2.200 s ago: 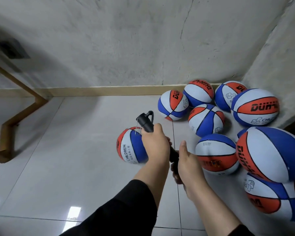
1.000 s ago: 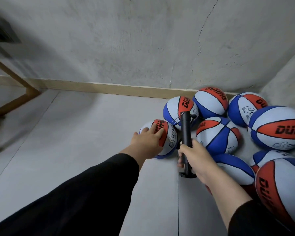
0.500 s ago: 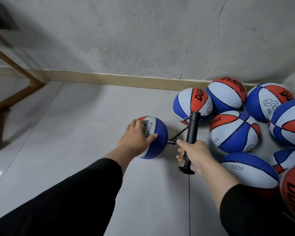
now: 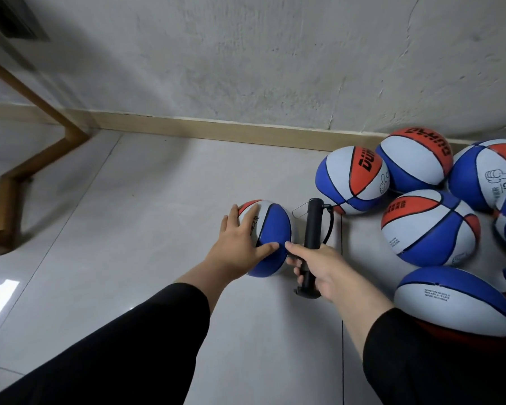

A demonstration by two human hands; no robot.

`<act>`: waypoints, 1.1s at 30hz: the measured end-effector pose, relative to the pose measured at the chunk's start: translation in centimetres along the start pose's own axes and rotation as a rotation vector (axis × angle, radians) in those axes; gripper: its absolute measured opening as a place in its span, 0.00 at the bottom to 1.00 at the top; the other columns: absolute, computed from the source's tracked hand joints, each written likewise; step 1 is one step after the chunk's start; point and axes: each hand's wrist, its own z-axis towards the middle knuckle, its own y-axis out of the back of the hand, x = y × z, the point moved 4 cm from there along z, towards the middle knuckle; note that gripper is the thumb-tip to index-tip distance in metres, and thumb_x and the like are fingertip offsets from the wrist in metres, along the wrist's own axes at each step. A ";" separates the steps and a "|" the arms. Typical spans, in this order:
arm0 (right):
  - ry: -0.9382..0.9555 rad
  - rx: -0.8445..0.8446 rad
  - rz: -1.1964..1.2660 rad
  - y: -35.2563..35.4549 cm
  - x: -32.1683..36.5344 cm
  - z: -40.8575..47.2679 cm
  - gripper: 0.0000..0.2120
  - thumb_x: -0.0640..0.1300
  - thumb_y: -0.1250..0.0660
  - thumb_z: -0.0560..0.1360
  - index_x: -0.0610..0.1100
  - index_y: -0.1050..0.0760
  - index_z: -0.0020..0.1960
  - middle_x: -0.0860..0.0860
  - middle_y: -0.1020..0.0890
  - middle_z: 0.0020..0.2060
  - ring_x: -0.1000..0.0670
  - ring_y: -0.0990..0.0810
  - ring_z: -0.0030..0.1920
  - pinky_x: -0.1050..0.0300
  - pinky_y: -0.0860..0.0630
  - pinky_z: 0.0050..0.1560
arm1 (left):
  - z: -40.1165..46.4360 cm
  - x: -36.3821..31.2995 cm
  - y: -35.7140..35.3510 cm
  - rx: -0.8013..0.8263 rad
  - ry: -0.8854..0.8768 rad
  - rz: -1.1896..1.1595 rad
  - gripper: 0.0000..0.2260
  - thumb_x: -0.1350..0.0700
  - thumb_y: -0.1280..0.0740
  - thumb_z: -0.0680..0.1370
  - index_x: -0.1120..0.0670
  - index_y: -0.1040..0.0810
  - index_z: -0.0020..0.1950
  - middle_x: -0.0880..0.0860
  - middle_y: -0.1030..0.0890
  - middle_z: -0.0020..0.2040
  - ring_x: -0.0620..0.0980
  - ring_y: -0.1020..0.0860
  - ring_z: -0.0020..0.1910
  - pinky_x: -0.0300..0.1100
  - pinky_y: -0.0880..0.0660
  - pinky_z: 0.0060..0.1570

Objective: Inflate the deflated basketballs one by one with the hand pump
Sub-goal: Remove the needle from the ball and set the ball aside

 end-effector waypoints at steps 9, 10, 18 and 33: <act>0.098 -0.157 -0.008 0.4 -0.1 -0.9 0.08 0.36 0.24 0.73 0.39 0.20 0.50 0.47 0.18 0.30 0.51 0.23 0.27 0.58 0.27 0.29 | -0.5 -0.6 -0.9 -0.014 0.010 0.090 0.54 0.40 0.19 0.67 0.40 0.50 0.84 0.54 0.53 0.84 0.58 0.50 0.82 0.57 0.30 0.72; 0.108 -0.168 -0.013 0.6 -0.2 -1.2 0.08 0.36 0.24 0.72 0.38 0.20 0.50 0.47 0.18 0.30 0.51 0.24 0.27 0.58 0.27 0.29 | -0.6 -0.8 -1.0 -0.009 0.010 0.088 0.54 0.40 0.19 0.67 0.40 0.50 0.84 0.53 0.53 0.84 0.57 0.50 0.81 0.57 0.30 0.72; 0.196 -0.219 -0.002 4.3 0.7 -4.5 0.04 0.35 0.26 0.73 0.38 0.20 0.47 0.47 0.21 0.28 0.51 0.25 0.27 0.57 0.29 0.30 | -0.8 -1.7 -1.1 0.044 0.106 0.002 0.54 0.40 0.19 0.68 0.41 0.51 0.84 0.55 0.54 0.84 0.60 0.48 0.81 0.58 0.34 0.74; 0.317 -0.056 0.239 12.0 0.6 -12.9 0.06 0.43 0.28 0.79 0.42 0.23 0.49 0.47 0.22 0.33 0.50 0.26 0.29 0.56 0.29 0.31 | -4.6 -9.5 -5.3 -0.035 -0.069 -0.093 0.30 0.47 0.32 0.82 0.49 0.36 0.82 0.49 0.40 0.83 0.53 0.35 0.78 0.48 0.34 0.73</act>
